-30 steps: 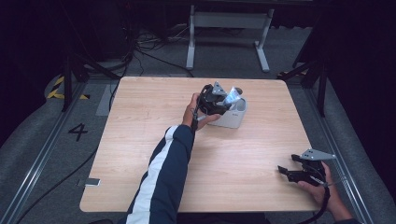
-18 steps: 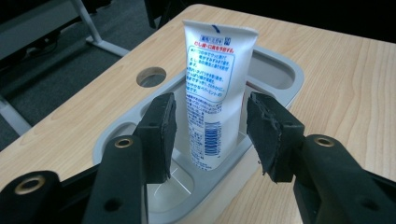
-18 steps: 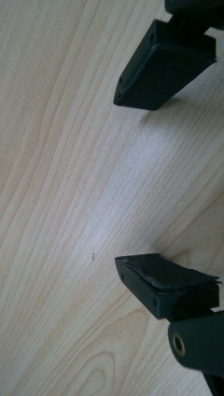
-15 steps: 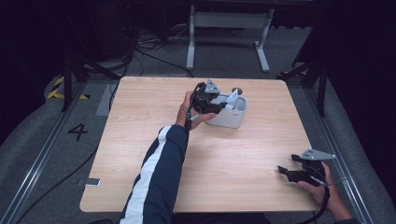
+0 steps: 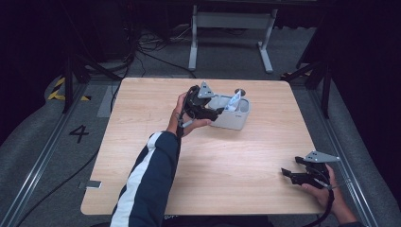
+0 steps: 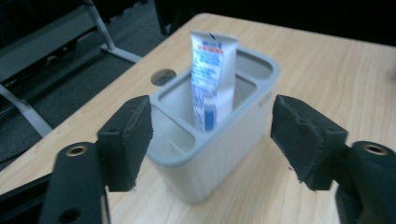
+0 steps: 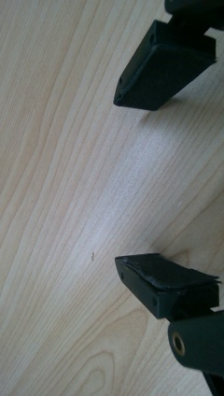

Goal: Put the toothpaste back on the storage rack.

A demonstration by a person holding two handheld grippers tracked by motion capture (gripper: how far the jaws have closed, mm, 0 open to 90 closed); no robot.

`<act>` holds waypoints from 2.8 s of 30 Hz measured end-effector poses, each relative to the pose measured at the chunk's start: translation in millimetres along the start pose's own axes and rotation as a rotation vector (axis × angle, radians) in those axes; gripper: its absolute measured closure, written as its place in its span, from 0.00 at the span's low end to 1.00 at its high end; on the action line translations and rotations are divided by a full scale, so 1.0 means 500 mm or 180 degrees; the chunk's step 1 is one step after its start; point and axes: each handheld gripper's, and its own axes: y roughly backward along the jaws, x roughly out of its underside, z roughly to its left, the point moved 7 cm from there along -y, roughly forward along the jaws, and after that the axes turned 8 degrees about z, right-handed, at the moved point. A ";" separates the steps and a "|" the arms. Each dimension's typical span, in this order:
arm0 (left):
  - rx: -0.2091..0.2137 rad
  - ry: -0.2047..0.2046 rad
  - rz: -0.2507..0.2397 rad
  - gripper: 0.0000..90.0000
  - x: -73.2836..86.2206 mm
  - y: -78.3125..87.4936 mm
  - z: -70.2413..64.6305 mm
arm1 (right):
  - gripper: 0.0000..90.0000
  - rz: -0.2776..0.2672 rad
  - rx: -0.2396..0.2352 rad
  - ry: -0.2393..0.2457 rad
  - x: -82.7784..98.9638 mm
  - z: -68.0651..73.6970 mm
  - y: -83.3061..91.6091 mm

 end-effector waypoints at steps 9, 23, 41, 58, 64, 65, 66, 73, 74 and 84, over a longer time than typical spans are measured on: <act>-0.0131 -0.0245 0.0396 0.22 0.085 0.041 -0.006 | 0.21 0.0000 0.0005 -0.0003 0.000 0.000 0.000; -0.0293 -0.0415 0.0826 0.23 0.200 0.091 -0.014 | 0.23 -0.0009 0.0005 -0.0006 0.001 0.002 0.001; -0.0409 -0.0430 0.1130 0.22 0.345 0.158 -0.033 | 0.22 -0.0015 -0.0011 -0.0014 0.001 0.002 0.001; -0.0305 0.0078 0.0916 0.20 0.480 0.202 -0.034 | 0.22 -0.0015 -0.0011 -0.0013 0.001 0.002 0.001; -0.0245 0.0269 0.0866 0.19 0.522 0.222 -0.033 | 0.22 -0.0015 -0.0014 -0.0009 0.001 0.002 0.001; -0.0232 0.0301 0.0871 0.19 0.529 0.223 -0.033 | 0.22 -0.0015 -0.0015 -0.0008 0.001 0.002 0.001; -0.0232 0.0301 0.0871 0.19 0.529 0.223 -0.033 | 0.22 -0.0015 -0.0015 -0.0008 0.001 0.002 0.001; -0.0130 0.0701 0.0720 0.19 0.591 0.237 -0.028 | 0.22 -0.0015 -0.0014 -0.0008 0.001 0.002 0.001; -0.0070 0.0800 0.0688 0.19 0.597 0.238 -0.028 | 0.22 -0.0015 -0.0014 -0.0008 0.001 0.002 0.001; -0.0172 0.0993 0.0720 0.17 0.611 0.252 -0.028 | 0.23 -0.0014 -0.0017 -0.0003 0.001 0.002 0.001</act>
